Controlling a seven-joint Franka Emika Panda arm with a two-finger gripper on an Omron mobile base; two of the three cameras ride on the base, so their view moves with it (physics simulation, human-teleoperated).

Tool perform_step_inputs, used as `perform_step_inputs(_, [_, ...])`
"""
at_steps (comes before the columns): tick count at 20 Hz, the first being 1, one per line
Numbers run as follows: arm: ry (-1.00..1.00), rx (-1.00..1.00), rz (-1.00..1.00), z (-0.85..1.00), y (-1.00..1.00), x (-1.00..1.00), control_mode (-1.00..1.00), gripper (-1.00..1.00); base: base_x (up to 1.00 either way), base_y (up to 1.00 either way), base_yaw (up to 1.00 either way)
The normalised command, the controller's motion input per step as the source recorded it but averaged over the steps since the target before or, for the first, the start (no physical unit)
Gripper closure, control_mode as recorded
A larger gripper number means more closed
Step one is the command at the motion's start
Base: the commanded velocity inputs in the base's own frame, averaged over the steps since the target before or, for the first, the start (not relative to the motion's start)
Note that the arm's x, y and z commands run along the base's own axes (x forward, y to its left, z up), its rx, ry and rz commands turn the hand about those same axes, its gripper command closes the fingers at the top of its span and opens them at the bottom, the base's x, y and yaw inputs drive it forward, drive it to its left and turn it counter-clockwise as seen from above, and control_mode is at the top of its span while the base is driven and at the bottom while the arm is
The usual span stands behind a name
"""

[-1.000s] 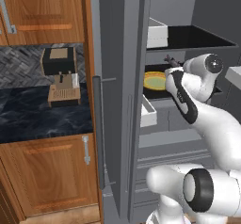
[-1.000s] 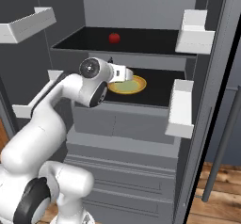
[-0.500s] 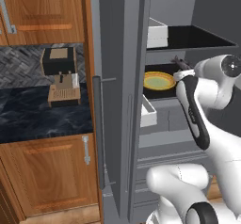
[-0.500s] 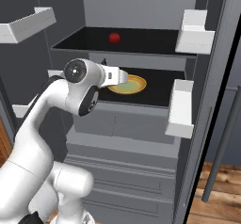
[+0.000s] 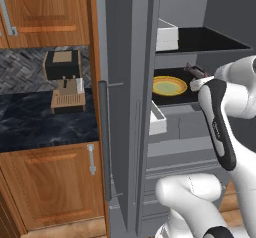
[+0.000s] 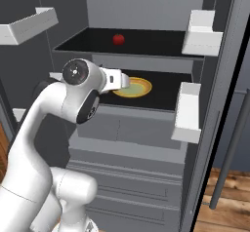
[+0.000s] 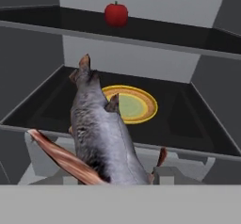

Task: Transport the fish from the fridge to the microwave and turn on the microwave.

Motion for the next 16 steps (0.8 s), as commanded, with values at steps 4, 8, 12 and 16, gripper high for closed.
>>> perform_step_inputs(4, [0.01,-0.01,0.00,0.00,0.12,-0.19,-1.00,1.00,0.00,0.00,0.00])
perform_step_inputs(8, [0.00,-0.06,0.00,0.00,0.16,-0.09,-1.00,1.00,0.00,0.00,0.00])
perform_step_inputs(12, [0.00,-0.07,0.00,-0.02,0.18,-0.06,-1.00,1.00,0.00,0.00,0.00])
perform_step_inputs(16, [0.00,-0.06,0.05,-0.08,0.24,-0.12,-1.00,1.00,0.00,0.00,0.00])
